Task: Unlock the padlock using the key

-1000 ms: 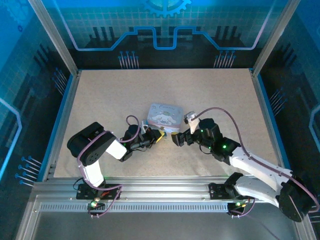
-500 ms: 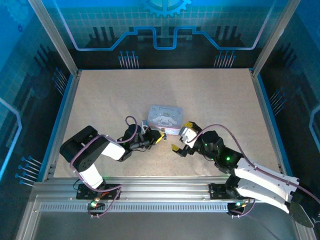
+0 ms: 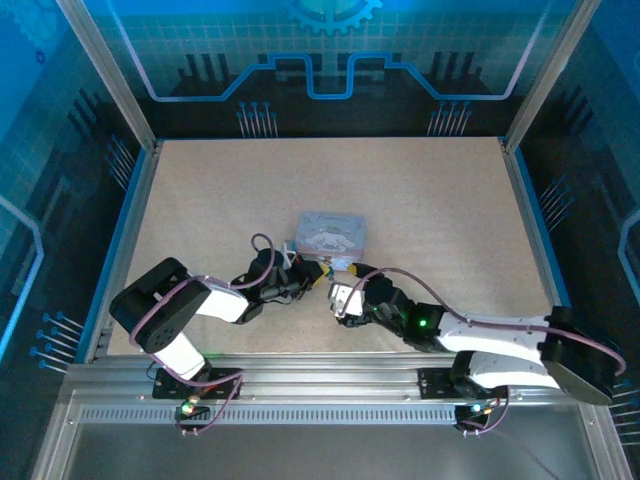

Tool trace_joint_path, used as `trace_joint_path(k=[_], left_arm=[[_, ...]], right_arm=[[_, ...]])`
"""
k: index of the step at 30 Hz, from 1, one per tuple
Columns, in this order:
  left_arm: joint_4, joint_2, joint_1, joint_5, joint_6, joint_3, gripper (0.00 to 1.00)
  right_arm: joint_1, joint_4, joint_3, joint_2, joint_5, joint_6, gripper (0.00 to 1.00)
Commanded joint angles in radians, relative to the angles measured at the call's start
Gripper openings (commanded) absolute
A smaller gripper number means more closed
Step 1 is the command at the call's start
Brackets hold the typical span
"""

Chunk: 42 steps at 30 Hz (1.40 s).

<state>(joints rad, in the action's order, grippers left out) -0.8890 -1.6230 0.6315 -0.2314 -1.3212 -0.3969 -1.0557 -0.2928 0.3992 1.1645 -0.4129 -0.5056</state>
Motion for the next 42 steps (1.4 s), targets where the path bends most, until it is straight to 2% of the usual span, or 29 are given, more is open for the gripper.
trace_joint_path(k=[1,5,15,26,33,42], left_arm=[[-0.012,0.034,0.008,0.014,-0.029,-0.022,0.04],[-0.010,0.041,0.008,0.015,-0.033,-0.022,0.04],[-0.013,0.044,0.010,0.015,-0.038,-0.023,0.04],[-0.018,0.037,0.011,0.014,-0.040,-0.023,0.04],[-0.019,0.034,0.011,0.013,-0.040,-0.019,0.03],[-0.015,0.044,0.010,0.011,-0.039,-0.020,0.04]], right_arm=[[-0.018,-0.108,0.036,0.062,-0.041,-0.019,0.87],[-0.020,-0.167,0.050,0.136,-0.037,-0.018,0.82],[-0.018,-0.236,0.072,0.251,-0.056,-0.005,0.56],[-0.009,-0.257,0.093,0.314,-0.085,0.006,0.32],[-0.006,-0.266,0.109,0.343,-0.113,0.012,0.21],[0.012,-0.273,0.121,0.362,-0.140,0.042,0.15]])
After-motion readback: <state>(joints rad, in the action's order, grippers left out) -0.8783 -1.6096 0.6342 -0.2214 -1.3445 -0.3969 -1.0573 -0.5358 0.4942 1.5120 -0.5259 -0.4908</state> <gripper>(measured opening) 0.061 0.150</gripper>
